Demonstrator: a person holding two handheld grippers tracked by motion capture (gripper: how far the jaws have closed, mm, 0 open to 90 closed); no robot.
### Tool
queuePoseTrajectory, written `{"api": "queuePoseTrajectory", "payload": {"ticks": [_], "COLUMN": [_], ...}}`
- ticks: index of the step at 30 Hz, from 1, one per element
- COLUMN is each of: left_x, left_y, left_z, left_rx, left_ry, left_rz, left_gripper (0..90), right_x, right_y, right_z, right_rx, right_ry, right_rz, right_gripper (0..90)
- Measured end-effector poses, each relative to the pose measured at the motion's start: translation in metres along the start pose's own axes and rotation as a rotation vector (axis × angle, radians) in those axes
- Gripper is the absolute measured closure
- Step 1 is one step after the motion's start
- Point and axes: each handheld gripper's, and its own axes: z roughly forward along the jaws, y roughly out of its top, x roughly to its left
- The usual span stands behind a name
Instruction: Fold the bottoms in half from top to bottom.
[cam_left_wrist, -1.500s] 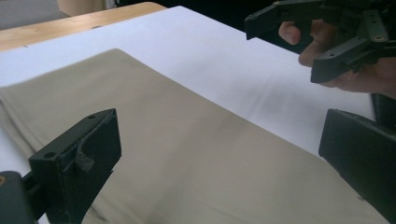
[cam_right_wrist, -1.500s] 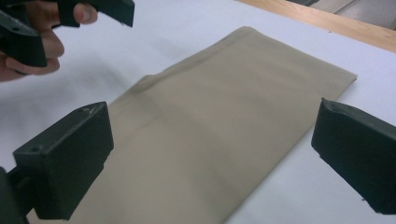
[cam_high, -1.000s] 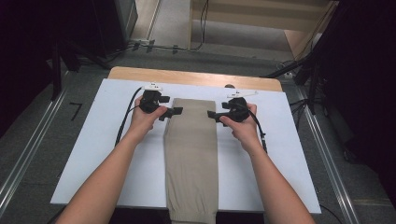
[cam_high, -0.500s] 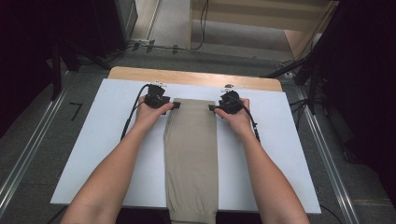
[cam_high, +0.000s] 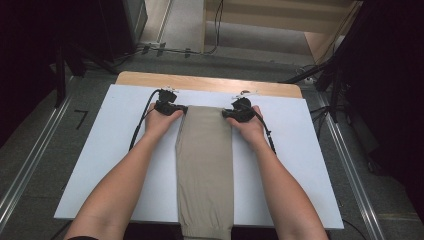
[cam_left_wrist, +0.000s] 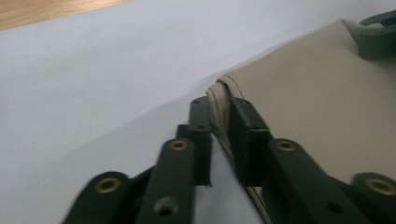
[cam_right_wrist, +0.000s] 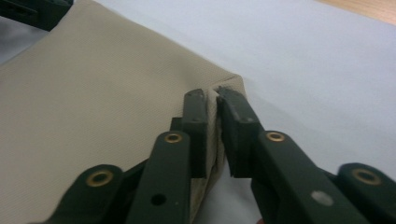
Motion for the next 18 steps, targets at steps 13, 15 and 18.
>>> {"api": "queuePoseTrajectory", "payload": {"ticks": [13,15,18], "left_x": [0.005,0.004,0.003], "left_y": [0.022,0.033,0.053], "left_z": [-0.02,-0.027,-0.041], "left_rx": [-0.064,-0.091,-0.137], "left_ry": [-0.022,-0.013,0.008], "left_rz": [-0.008,0.002,0.012], "left_gripper": [90.0,90.0,90.0], "right_x": [0.001,0.002,0.001], "right_y": [0.022,0.029,0.042], "right_z": [-0.025,-0.03,-0.041], "right_rx": [-0.074,-0.089,-0.124], "right_ry": [-0.005,-0.017,-0.04], "right_rz": [-0.011,-0.018,-0.024], "right_gripper": [87.1,87.1,87.1]}}
